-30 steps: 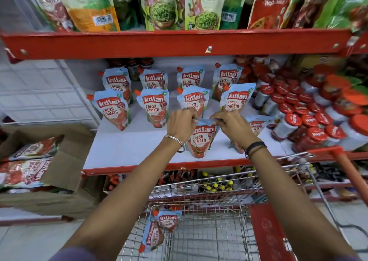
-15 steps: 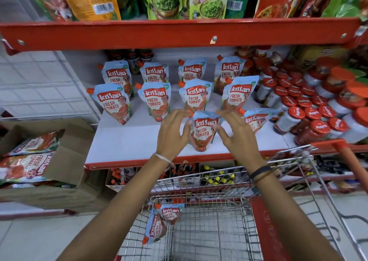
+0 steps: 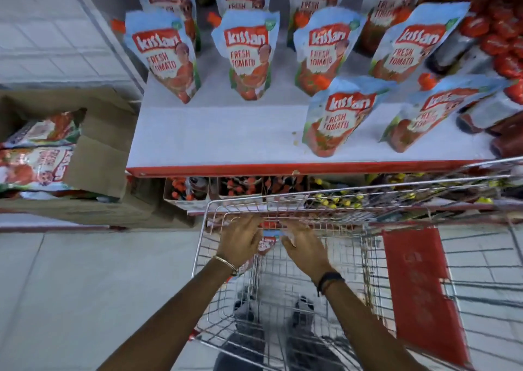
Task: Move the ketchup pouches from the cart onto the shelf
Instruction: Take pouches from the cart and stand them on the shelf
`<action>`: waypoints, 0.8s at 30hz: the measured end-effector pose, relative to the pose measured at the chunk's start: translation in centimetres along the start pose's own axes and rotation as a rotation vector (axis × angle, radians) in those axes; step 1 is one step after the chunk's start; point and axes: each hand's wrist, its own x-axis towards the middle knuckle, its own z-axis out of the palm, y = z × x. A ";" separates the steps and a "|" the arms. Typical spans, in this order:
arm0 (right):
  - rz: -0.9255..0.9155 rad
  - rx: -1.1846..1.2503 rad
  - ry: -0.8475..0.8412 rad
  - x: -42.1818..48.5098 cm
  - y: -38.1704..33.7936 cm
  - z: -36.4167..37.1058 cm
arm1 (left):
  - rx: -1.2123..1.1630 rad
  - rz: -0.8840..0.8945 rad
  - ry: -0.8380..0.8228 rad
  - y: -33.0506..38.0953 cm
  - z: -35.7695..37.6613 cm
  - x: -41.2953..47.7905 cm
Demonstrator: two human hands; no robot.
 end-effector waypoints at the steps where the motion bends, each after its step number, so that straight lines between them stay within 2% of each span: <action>1: 0.024 -0.005 -0.041 0.8 0.5 1.2 | 0.020 -0.051 -0.052 -0.8 1.1 0.2; 6: 0.066 -0.062 -0.146 3.8 2.8 6.2 | 0.151 -0.167 -0.282 -3.7 4.6 1.6; 12: 0.079 -0.200 -0.114 5.6 4.1 8.0 | 0.228 -0.198 -0.295 -5.2 6.0 2.6; 16: 0.111 -0.237 -0.112 5.5 4.0 7.3 | 0.227 -0.145 -0.328 -4.8 5.6 2.9; 18: 0.119 -0.230 -0.076 4.8 3.7 6.9 | 0.196 -0.118 -0.300 -4.5 5.0 2.4; 24: 0.058 -0.157 0.084 1.3 0.6 1.9 | 0.034 -0.053 -0.019 -1.6 0.1 0.8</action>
